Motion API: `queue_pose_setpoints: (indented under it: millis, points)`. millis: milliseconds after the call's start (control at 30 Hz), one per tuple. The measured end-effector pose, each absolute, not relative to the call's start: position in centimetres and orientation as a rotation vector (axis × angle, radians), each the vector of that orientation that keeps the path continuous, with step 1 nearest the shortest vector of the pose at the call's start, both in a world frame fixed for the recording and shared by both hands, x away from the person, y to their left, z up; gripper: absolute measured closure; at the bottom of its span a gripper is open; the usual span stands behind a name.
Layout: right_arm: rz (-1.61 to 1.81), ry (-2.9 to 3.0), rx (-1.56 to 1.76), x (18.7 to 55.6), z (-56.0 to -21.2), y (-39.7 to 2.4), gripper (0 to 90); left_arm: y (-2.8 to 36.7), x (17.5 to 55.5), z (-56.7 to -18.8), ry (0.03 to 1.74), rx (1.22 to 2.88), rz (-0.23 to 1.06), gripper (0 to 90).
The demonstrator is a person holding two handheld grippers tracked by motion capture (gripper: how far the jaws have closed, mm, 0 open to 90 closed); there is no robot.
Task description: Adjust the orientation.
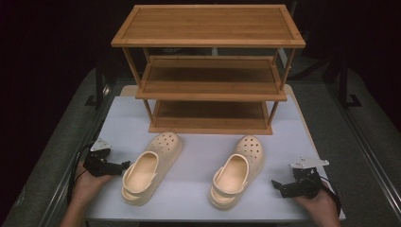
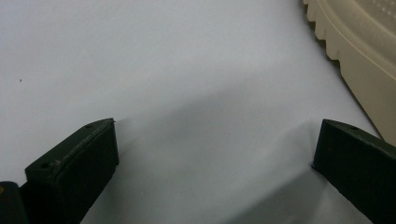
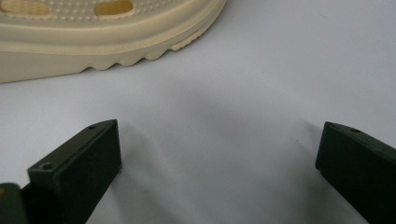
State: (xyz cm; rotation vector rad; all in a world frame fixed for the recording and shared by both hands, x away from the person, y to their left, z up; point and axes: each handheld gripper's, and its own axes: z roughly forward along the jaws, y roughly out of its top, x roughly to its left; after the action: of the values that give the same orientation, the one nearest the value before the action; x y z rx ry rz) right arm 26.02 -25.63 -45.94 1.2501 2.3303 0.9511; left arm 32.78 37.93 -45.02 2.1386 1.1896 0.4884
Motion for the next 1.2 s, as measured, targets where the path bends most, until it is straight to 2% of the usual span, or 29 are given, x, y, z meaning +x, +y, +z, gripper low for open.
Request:
queue_pose_setpoints:
  millis: [333,467,567,600,633,800,833,900,933,967,1000,1033,1200]
  points:
    - [0.951,2.332,1.252,26.0,-45.9,-25.7,0.0,38.0,32.8,-45.0,1.192,2.136,0.483,0.0]
    - [1.001,2.323,1.281,25.9,-45.3,-25.9,11.8,38.0,32.8,-45.0,1.192,2.135,0.483,0.0]
    - [1.030,2.306,1.284,25.9,-44.9,-26.0,15.4,38.0,32.8,-45.0,1.193,2.136,0.483,0.0]
    - [1.045,2.296,1.278,25.8,-44.7,-26.0,18.3,37.9,32.8,-45.0,1.192,2.136,0.484,0.0]
    - [1.074,2.276,1.261,25.5,-44.2,-26.0,27.9,38.0,32.8,-45.0,1.192,2.135,0.482,0.0]
    - [1.125,2.258,1.228,25.3,-42.9,-25.8,51.3,38.0,32.8,-45.1,1.193,2.134,0.483,0.0]
    - [1.125,2.258,1.228,25.3,-42.9,-25.8,51.3,38.0,32.8,-45.1,1.193,2.134,0.483,0.0]
    - [1.123,2.273,1.202,25.7,-42.4,-25.6,62.2,38.0,32.8,-45.1,1.193,2.134,0.483,0.0]
    - [1.120,2.279,1.188,26.1,-42.1,-25.2,75.4,38.0,32.8,-45.1,1.193,2.133,0.482,0.0]
    - [1.119,2.279,1.174,26.3,-42.0,-25.0,81.6,38.0,32.8,-45.1,1.193,2.133,0.482,0.0]
    - [1.119,2.279,1.174,26.3,-42.0,-25.0,81.6,38.0,32.8,-45.1,1.193,2.134,0.483,0.0]
    - [1.115,2.287,1.174,26.7,-41.8,-24.5,89.4,38.0,32.8,-45.1,1.194,2.134,0.482,0.0]
    - [1.109,2.330,1.155,27.7,-41.8,-23.8,89.8,38.0,32.8,-45.1,1.193,2.133,0.482,0.0]
